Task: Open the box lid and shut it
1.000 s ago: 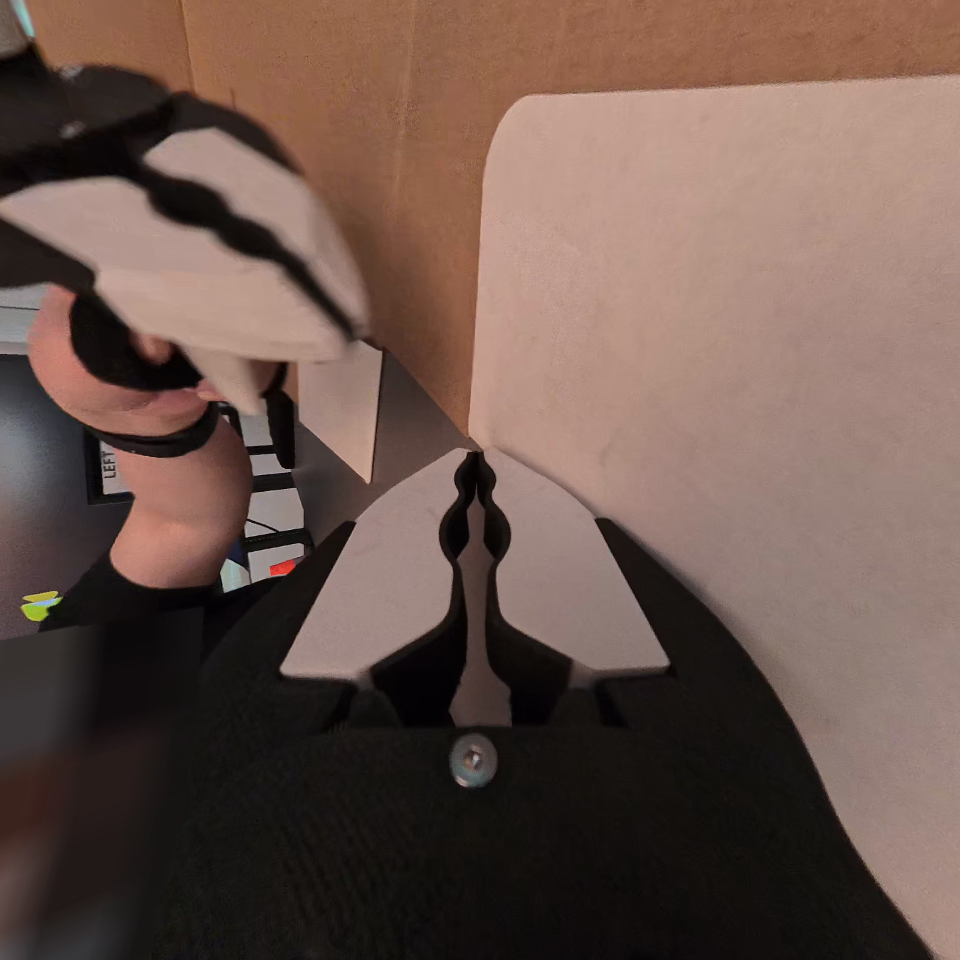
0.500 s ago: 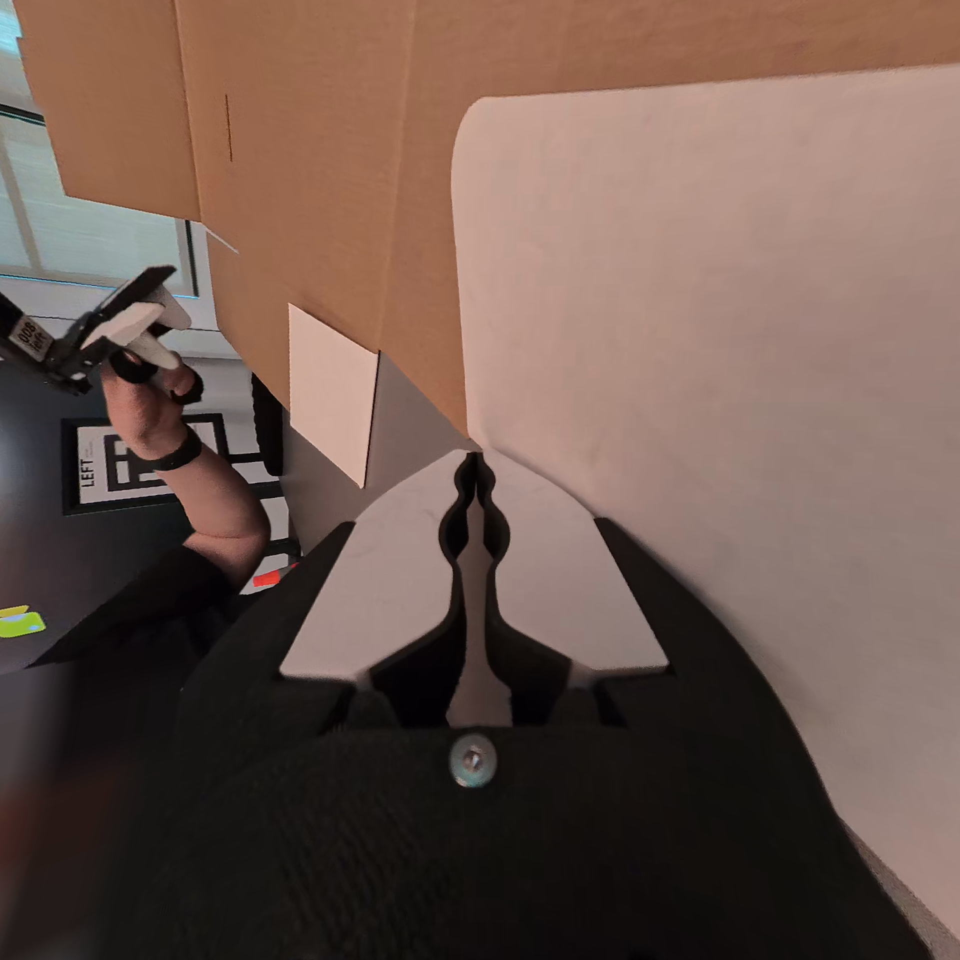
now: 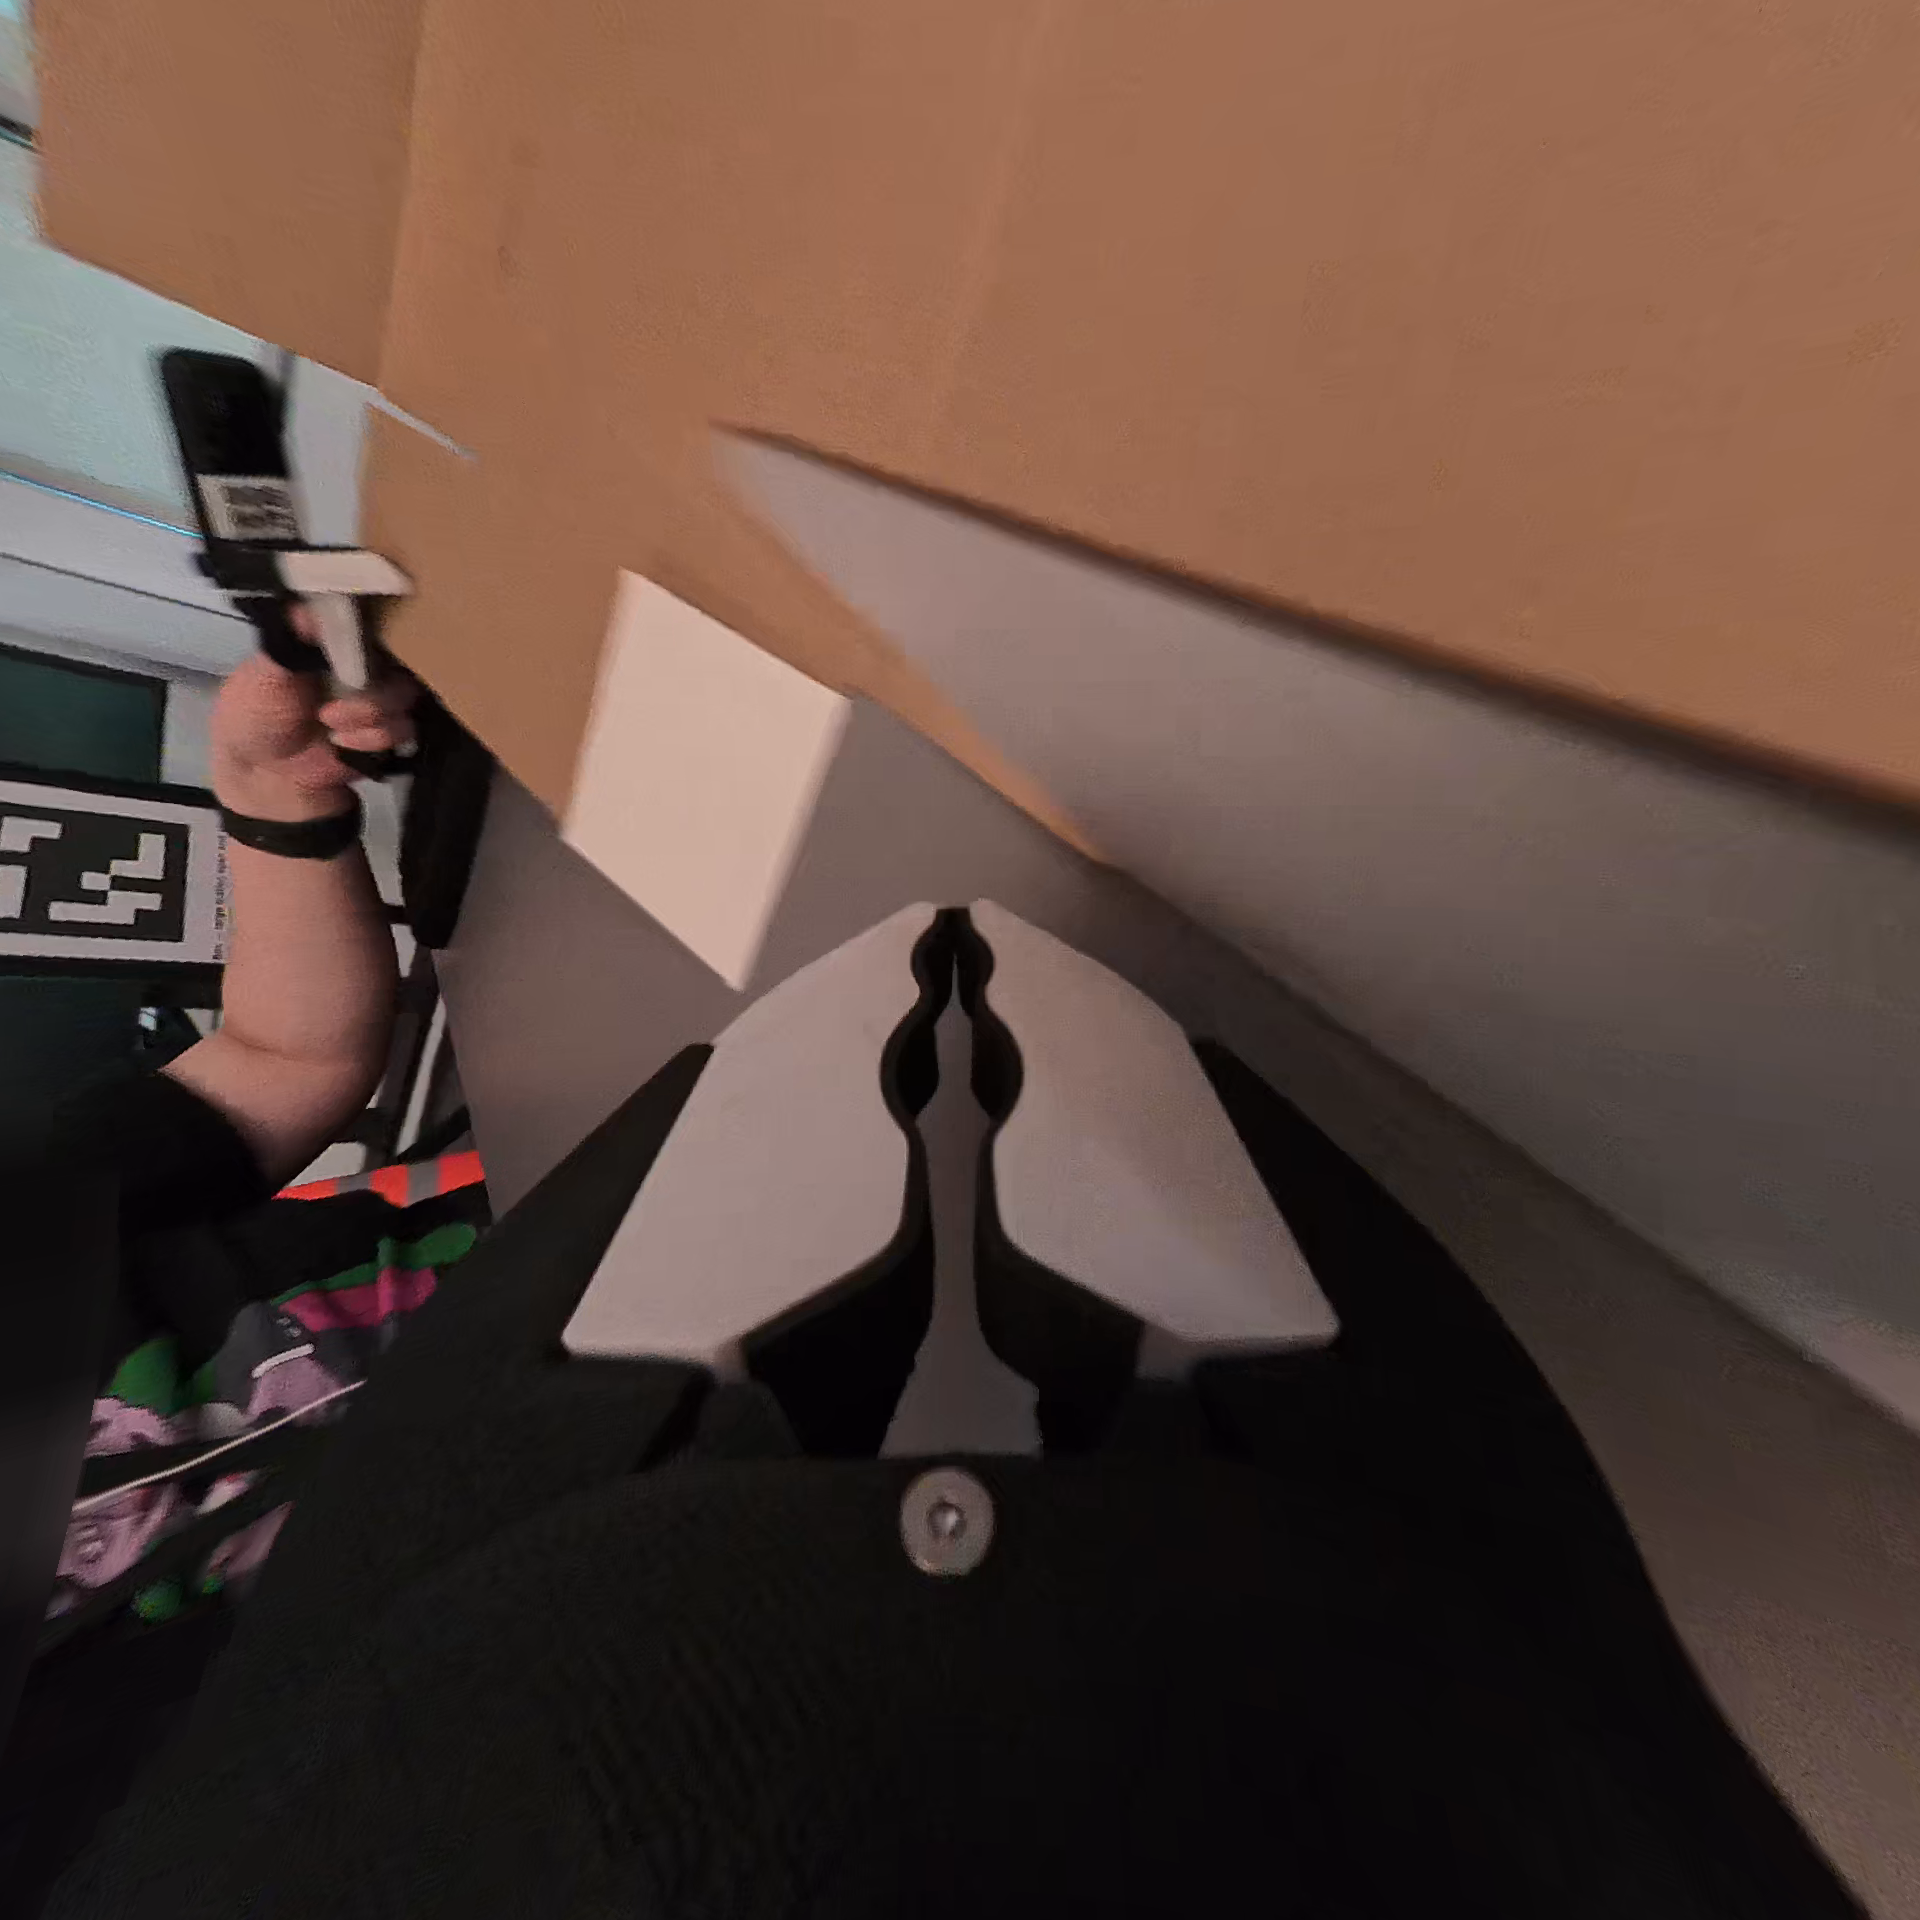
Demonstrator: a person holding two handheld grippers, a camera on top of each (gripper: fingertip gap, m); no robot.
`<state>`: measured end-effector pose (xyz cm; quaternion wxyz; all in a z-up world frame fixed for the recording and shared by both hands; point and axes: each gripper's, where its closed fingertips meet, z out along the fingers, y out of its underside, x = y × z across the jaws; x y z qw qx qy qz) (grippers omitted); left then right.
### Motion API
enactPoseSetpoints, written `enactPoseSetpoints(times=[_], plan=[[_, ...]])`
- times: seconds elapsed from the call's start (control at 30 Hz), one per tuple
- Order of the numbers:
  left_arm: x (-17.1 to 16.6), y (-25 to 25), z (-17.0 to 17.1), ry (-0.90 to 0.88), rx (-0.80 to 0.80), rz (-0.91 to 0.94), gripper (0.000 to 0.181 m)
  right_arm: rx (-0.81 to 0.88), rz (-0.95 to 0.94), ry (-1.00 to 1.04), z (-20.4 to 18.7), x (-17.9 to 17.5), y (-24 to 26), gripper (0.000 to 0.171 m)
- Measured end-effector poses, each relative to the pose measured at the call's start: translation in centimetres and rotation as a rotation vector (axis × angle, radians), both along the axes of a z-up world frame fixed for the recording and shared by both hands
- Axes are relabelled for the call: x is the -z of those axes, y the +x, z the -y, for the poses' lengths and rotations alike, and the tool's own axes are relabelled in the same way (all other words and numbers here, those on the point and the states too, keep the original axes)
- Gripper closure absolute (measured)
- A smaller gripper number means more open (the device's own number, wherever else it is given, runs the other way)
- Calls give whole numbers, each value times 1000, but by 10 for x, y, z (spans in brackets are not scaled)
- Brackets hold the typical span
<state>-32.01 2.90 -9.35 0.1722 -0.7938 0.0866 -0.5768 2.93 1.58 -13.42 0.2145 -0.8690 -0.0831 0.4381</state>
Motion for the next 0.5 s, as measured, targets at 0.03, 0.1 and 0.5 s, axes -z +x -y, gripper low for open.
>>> enactPoseSetpoints(times=[0.03,0.1,0.5], plan=[[-1,2,6,5,-5,-3,177,4,-12,103,3,-15,-13,163],[-8,9,24,9,-4,15,178,11,47,335,17,-41,-45,127],[-20,37,132,179,-75,-15,175,125,608,721,98,-22,-136,95]])
